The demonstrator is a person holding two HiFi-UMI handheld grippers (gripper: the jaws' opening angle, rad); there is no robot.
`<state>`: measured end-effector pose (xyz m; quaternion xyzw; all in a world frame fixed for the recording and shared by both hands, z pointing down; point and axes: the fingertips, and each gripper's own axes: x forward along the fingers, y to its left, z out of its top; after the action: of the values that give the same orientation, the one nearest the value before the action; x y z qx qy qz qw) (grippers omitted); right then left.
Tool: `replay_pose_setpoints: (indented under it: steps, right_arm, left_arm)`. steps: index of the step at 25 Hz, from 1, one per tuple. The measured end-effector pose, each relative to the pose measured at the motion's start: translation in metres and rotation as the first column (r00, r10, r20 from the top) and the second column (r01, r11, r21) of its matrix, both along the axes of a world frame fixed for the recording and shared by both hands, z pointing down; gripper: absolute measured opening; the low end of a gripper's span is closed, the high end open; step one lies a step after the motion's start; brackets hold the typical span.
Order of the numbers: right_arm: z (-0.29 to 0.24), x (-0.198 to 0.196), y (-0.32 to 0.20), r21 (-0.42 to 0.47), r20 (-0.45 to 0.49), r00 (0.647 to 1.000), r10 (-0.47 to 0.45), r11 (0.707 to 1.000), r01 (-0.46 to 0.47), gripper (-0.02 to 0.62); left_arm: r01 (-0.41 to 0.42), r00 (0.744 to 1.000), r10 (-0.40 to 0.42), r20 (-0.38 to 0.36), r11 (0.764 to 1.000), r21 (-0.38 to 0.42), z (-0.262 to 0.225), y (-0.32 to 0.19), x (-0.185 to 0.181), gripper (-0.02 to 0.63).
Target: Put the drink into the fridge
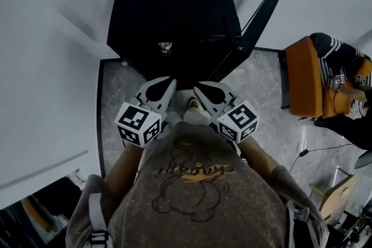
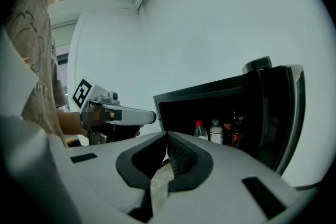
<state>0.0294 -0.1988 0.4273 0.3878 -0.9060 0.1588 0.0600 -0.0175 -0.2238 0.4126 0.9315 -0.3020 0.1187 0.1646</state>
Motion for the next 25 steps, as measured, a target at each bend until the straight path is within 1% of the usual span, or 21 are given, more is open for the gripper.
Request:
replay_pose_setpoints:
  steps: [3, 5, 7, 11, 17, 21, 25]
  right_arm:
    - [-0.002, -0.003, 0.004, 0.022, -0.001, 1.000, -0.014, 1.000, 0.014, 0.020]
    - [-0.002, -0.004, 0.006, 0.030, 0.007, 1.000, -0.016, 0.999, 0.015, 0.020]
    - [-0.004, -0.005, 0.009, 0.036, 0.016, 1.000, -0.017, 0.999, 0.016, 0.020]
    - [-0.008, -0.007, 0.017, 0.055, 0.031, 0.999, -0.031, 0.998, 0.029, 0.020]
    - [-0.018, -0.014, 0.027, 0.085, 0.043, 0.993, -0.106, 0.991, 0.102, 0.020]
    - [-0.021, -0.015, 0.034, 0.095, 0.011, 0.985, -0.172, 0.981, 0.170, 0.020]
    - [-0.021, -0.014, 0.036, 0.081, -0.019, 0.980, -0.196, 0.977, 0.197, 0.020]
  left_arm:
    - [-0.031, 0.999, 0.032, -0.007, 0.997, 0.074, -0.006, 0.012, 0.002, 0.005]
    - [-0.031, 0.999, 0.033, -0.020, 0.994, 0.101, -0.003, 0.016, 0.002, 0.005]
    - [-0.021, 0.999, 0.024, -0.031, 0.994, 0.104, 0.000, 0.019, 0.000, 0.005]
    - [-0.025, 1.000, 0.026, -0.013, 0.994, 0.110, 0.006, 0.025, -0.004, 0.005]
    - [-0.039, 0.999, 0.041, -0.010, 0.991, 0.127, 0.005, 0.030, -0.003, 0.005]
    - [-0.054, 0.998, 0.057, -0.015, 0.990, 0.130, 0.004, 0.032, -0.001, 0.005]
    - [-0.061, 0.998, 0.065, -0.020, 0.990, 0.129, 0.005, 0.035, -0.001, 0.005]
